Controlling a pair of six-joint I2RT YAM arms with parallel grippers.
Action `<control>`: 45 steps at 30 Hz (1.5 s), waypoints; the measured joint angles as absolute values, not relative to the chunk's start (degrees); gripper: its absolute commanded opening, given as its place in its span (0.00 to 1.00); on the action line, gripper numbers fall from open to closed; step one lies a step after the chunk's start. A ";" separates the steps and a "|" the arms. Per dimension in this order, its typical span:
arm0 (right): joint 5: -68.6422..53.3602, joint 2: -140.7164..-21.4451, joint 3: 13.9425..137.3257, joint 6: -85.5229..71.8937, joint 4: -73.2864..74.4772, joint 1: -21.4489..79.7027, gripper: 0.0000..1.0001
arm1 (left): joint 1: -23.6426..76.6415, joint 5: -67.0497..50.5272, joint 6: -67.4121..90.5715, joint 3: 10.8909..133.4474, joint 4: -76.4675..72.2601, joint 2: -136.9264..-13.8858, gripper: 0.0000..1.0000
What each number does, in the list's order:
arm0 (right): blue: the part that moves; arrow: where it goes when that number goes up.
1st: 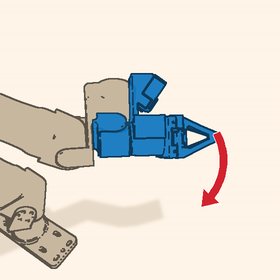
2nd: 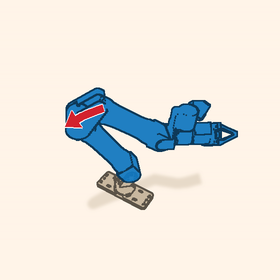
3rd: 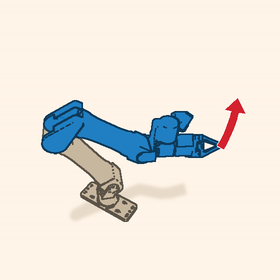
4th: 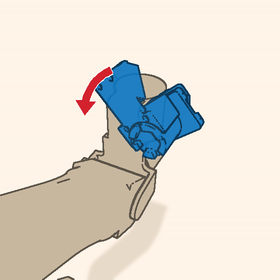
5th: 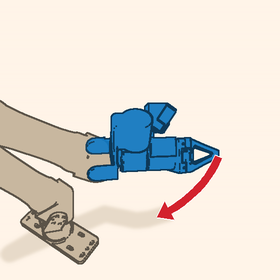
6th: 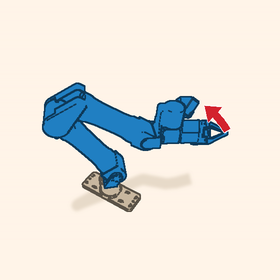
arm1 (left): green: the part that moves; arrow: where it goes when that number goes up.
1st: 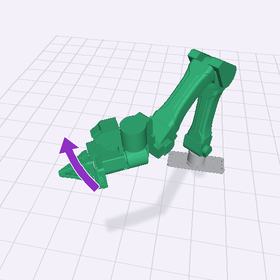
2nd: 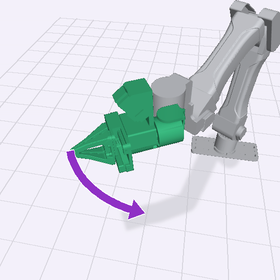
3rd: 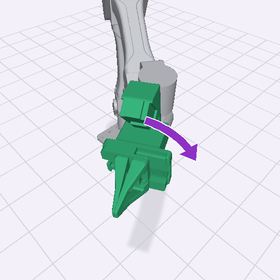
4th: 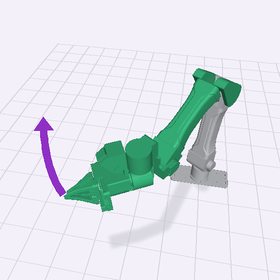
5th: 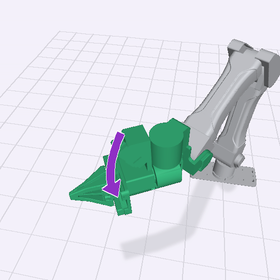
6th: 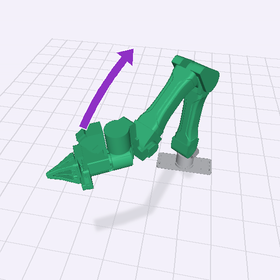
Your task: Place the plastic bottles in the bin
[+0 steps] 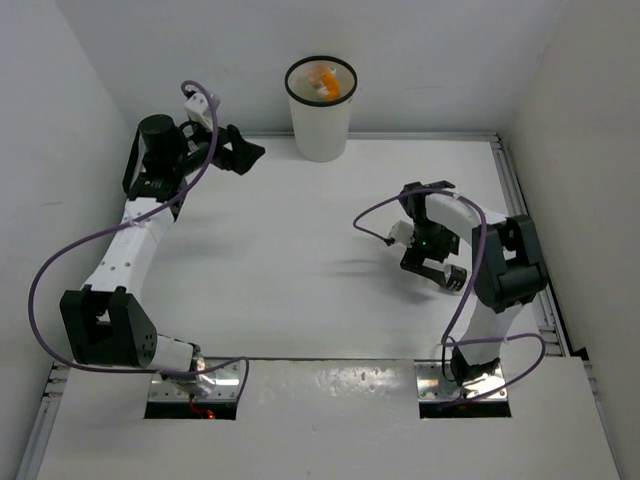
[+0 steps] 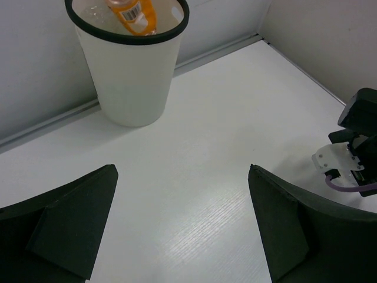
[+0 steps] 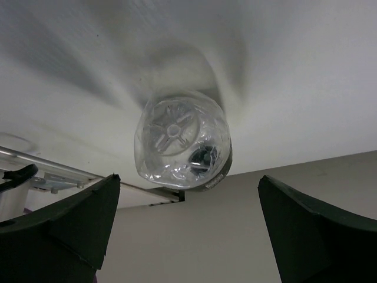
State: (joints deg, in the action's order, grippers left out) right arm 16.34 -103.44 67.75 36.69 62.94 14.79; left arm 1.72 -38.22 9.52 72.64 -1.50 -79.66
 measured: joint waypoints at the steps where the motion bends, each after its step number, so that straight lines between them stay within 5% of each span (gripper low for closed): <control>1: 16.51 -104.05 67.75 36.82 62.94 14.81 0.99 | 1.52 -38.24 9.52 72.44 -1.50 -79.66 1.00; 12: 17.34 -108.57 67.16 37.56 60.58 15.14 0.80 | -1.26 -39.64 9.69 69.21 -1.91 -79.66 1.00; 22: 17.02 -111.04 68.64 37.89 61.45 15.20 0.21 | -3.77 -39.94 9.69 68.64 -2.44 -79.64 1.00; 27: 11.18 -114.41 89.03 34.98 71.35 18.24 0.02 | -4.51 -40.25 10.98 66.78 -4.34 -79.61 1.00; 33: -0.62 -114.59 122.37 26.81 64.75 25.39 0.00 | -4.58 -40.38 14.22 63.61 -6.48 -79.59 1.00; 39: -9.93 -98.00 106.00 14.17 28.53 23.79 0.00 | -4.69 -40.58 15.57 62.17 -7.81 -79.59 1.00; 45: -6.94 -106.65 106.37 1.74 -7.64 20.56 0.00 | -5.65 -40.53 15.77 60.20 -8.54 -79.59 1.00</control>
State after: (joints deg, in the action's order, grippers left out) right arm -6.94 -106.65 106.37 1.74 -7.64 20.56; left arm -5.65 -40.53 15.77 60.20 -8.54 -79.59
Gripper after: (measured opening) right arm 0.558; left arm 0.997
